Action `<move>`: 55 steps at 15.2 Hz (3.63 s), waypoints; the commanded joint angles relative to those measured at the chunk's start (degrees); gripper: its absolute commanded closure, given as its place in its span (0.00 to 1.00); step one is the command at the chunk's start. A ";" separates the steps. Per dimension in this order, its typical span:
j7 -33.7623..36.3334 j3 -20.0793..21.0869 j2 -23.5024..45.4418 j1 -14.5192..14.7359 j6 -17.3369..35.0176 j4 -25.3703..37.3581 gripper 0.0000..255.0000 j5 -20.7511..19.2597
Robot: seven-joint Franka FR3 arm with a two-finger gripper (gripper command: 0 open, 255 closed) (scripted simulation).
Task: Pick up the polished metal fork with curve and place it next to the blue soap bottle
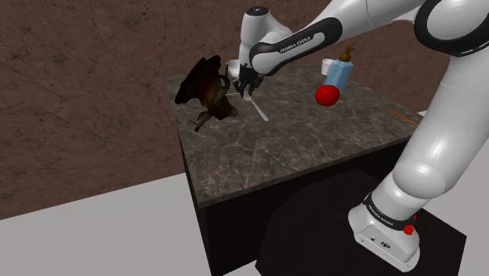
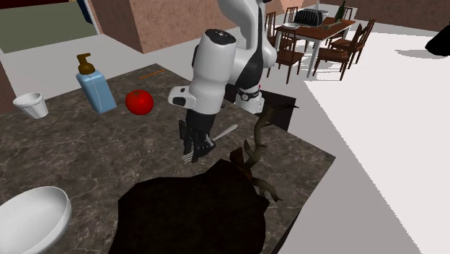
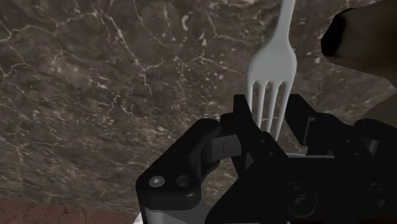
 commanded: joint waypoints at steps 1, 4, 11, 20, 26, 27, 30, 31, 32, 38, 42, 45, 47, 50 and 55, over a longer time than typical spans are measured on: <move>-0.65 0.14 -0.49 -0.05 -1.38 0.95 1.00 0.58; -1.53 0.33 -1.37 -0.11 -3.32 2.15 1.00 1.40; -3.38 0.66 -3.02 -0.19 -7.97 5.43 1.00 3.01; -5.40 0.94 -4.32 -0.14 -14.23 10.67 1.00 4.49; -6.55 1.09 -4.62 -0.03 -18.59 14.86 1.00 5.13; -6.73 1.11 -4.62 -0.01 -19.33 15.61 1.00 5.21; -7.24 1.18 -4.55 0.08 -21.59 17.99 1.00 5.41; -7.40 1.21 -4.50 0.12 -22.35 18.82 1.00 5.46; -7.56 1.23 -4.43 0.16 -23.12 19.67 1.00 5.50; -8.47 1.40 -3.69 0.45 -27.88 25.20 1.00 5.59; -9.03 1.52 -2.85 0.74 -31.22 29.38 1.00 5.47; -10.52 1.09 -4.02 -0.08 -32.00 29.37 1.00 6.16; -13.06 0.01 -7.16 -1.92 -30.39 25.34 1.00 7.65; -17.06 -1.88 -11.30 -4.30 -28.37 20.19 1.00 9.63; -23.99 -5.64 -16.83 -7.49 -25.87 13.52 1.00 12.23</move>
